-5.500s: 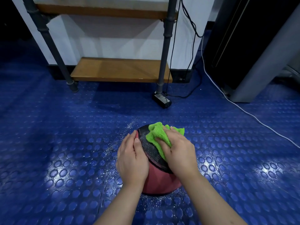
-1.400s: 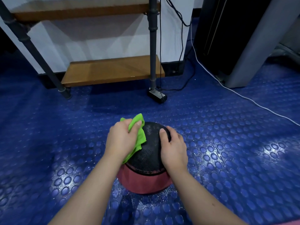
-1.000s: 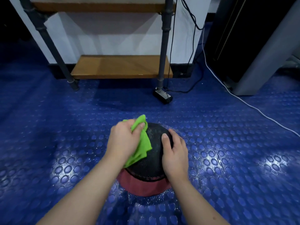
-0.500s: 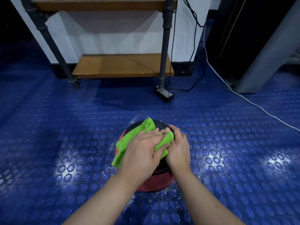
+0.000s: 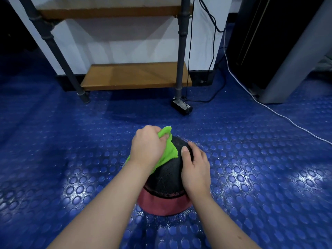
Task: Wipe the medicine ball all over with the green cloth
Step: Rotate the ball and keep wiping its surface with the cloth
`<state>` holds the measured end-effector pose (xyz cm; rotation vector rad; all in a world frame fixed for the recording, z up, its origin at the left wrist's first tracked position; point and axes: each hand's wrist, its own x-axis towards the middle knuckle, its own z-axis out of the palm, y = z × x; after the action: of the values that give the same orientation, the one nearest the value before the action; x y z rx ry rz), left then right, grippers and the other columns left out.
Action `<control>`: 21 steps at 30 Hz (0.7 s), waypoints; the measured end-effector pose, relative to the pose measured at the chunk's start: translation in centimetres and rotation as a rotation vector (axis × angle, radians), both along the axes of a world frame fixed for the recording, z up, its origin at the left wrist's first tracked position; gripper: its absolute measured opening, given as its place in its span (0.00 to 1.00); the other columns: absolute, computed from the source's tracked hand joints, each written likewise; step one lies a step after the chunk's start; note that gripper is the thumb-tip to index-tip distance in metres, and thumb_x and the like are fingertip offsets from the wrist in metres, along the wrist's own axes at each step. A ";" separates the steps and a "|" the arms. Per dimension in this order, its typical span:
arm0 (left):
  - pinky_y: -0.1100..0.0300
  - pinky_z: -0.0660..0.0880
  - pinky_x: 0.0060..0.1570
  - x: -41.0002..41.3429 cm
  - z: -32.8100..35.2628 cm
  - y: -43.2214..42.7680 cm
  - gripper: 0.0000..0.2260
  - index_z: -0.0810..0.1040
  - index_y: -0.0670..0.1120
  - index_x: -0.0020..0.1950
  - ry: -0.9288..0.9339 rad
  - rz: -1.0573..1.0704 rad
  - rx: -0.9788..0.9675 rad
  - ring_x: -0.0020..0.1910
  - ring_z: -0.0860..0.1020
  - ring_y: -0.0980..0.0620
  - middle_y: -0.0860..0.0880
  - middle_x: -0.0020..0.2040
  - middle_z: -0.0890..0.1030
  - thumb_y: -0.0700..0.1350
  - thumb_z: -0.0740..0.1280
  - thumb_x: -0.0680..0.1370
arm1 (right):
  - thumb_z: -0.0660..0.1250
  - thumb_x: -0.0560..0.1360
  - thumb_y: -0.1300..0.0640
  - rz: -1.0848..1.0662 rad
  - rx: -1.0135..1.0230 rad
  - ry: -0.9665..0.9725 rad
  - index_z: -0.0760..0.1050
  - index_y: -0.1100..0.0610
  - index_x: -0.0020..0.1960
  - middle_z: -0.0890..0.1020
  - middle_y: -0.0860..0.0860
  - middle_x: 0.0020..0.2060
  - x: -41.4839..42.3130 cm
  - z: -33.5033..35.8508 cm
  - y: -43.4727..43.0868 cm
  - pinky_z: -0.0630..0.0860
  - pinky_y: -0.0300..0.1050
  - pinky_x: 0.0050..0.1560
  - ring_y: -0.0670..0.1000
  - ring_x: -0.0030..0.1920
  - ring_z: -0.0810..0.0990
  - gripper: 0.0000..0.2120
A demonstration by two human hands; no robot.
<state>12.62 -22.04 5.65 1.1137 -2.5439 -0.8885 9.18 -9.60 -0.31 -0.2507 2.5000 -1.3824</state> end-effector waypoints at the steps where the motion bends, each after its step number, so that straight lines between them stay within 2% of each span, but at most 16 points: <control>1: 0.53 0.68 0.35 -0.3 -0.1 -0.2 0.14 0.79 0.41 0.41 -0.002 0.020 0.009 0.42 0.78 0.39 0.45 0.32 0.76 0.52 0.68 0.78 | 0.53 0.78 0.39 -0.001 0.004 -0.001 0.66 0.41 0.71 0.68 0.45 0.69 0.0 0.0 0.0 0.63 0.55 0.67 0.50 0.68 0.64 0.22; 3: 0.54 0.66 0.36 -0.6 -0.3 -0.1 0.14 0.78 0.42 0.42 0.037 0.004 0.020 0.42 0.78 0.41 0.48 0.33 0.76 0.52 0.67 0.79 | 0.52 0.78 0.39 -0.005 0.021 -0.024 0.66 0.41 0.70 0.68 0.45 0.68 -0.4 0.1 -0.1 0.63 0.55 0.66 0.51 0.68 0.64 0.22; 5: 0.56 0.70 0.48 0.0 -0.5 0.1 0.12 0.79 0.49 0.56 0.122 -0.089 0.090 0.52 0.77 0.51 0.53 0.48 0.80 0.55 0.65 0.80 | 0.51 0.78 0.38 -0.007 0.036 -0.039 0.66 0.41 0.70 0.68 0.46 0.68 -0.8 0.3 -0.2 0.63 0.56 0.65 0.51 0.67 0.65 0.22; 7: 0.57 0.68 0.61 1.4 -1.1 0.2 0.18 0.72 0.55 0.67 0.189 -0.236 0.135 0.61 0.70 0.60 0.58 0.63 0.72 0.58 0.64 0.78 | 0.50 0.78 0.38 0.005 0.039 -0.035 0.66 0.40 0.70 0.69 0.45 0.68 -0.9 0.3 -0.1 0.64 0.55 0.64 0.51 0.67 0.65 0.22; 9: 0.52 0.65 0.69 2.9 -2.2 0.1 0.23 0.72 0.59 0.67 0.188 -0.332 0.045 0.71 0.65 0.57 0.58 0.67 0.68 0.64 0.63 0.73 | 0.51 0.78 0.38 0.023 0.027 -0.019 0.66 0.40 0.69 0.69 0.44 0.67 -0.7 0.3 0.0 0.65 0.55 0.64 0.50 0.67 0.65 0.21; 11: 0.47 0.60 0.74 4.2 -3.3 0.3 0.25 0.74 0.65 0.65 0.172 -0.316 -0.002 0.77 0.58 0.52 0.59 0.70 0.67 0.69 0.61 0.69 | 0.52 0.78 0.38 0.037 0.023 0.003 0.66 0.40 0.69 0.69 0.43 0.67 -0.5 0.3 -0.1 0.65 0.55 0.65 0.49 0.67 0.65 0.21; 12: 0.47 0.59 0.75 4.6 -3.5 0.4 0.26 0.73 0.67 0.65 0.175 -0.291 0.002 0.78 0.57 0.51 0.60 0.71 0.67 0.70 0.62 0.68 | 0.52 0.78 0.38 0.041 0.025 0.010 0.66 0.40 0.69 0.69 0.43 0.67 -0.4 0.2 -0.1 0.65 0.56 0.65 0.48 0.67 0.65 0.21; 14: 0.48 0.61 0.74 5.0 -3.6 0.7 0.27 0.74 0.66 0.66 0.213 -0.263 -0.019 0.76 0.61 0.53 0.61 0.70 0.69 0.71 0.63 0.68 | 0.52 0.78 0.38 0.048 0.017 0.021 0.66 0.40 0.69 0.69 0.42 0.67 -0.3 0.2 -0.1 0.65 0.57 0.66 0.47 0.68 0.64 0.20; 17: 0.54 0.69 0.66 4.5 -3.4 1.0 0.25 0.78 0.59 0.64 0.273 -0.228 -0.027 0.65 0.71 0.61 0.62 0.62 0.76 0.66 0.67 0.69 | 0.53 0.79 0.39 0.040 -0.009 0.030 0.66 0.41 0.70 0.69 0.42 0.68 0.0 -0.1 0.3 0.64 0.56 0.67 0.47 0.68 0.64 0.21; 21: 0.58 0.71 0.50 3.2 -2.3 1.7 0.11 0.82 0.52 0.57 0.224 -0.064 -0.087 0.54 0.78 0.53 0.57 0.52 0.82 0.53 0.71 0.76 | 0.54 0.79 0.39 0.034 -0.009 0.032 0.66 0.41 0.70 0.68 0.41 0.68 0.1 -0.2 0.5 0.63 0.56 0.68 0.47 0.68 0.64 0.21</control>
<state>15.78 -20.33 3.31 0.8598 -2.4197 -0.8566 9.28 -9.12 -0.54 -0.3183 2.5036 -1.3869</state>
